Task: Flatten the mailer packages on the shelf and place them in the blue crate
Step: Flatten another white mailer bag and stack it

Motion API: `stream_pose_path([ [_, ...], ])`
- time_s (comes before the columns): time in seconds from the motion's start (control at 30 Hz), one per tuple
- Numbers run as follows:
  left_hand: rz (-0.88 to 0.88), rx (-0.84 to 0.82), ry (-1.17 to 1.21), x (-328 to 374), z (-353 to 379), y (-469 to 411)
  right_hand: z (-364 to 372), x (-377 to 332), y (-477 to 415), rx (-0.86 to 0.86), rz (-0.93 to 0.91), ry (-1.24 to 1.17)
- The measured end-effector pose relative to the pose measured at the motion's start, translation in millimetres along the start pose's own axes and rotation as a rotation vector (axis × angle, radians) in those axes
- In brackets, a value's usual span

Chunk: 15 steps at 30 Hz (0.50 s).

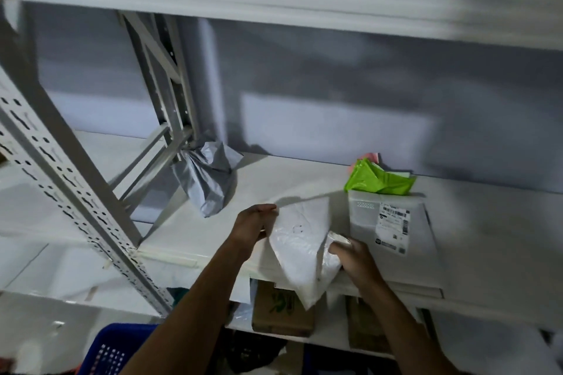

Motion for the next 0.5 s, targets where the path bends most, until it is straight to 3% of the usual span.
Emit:
stream_pose_path([
  [0.13,0.086,-0.077,-0.203,23.1,6.4,9.5,-16.2,-7.5,5.7,0.024,-0.028,0.098],
  [0.37,0.357,-0.239,-0.924,58.4,72.1,30.4,-11.7,-44.8,17.5,-0.034,-0.098,0.413],
  [0.5,0.431,-0.228,-0.842,65.3,91.6,38.9,-11.7,-54.3,19.5,-0.031,-0.149,0.486],
])
Point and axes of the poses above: each hand's wrist, its own y-axis away from the middle knuckle, its own z-axis out of the palm, x = y × z, the point moved 10 cm from there along -y, towards the middle knuckle, and after that the axes turned 5 degrees about -x, right-handed, at the moved point
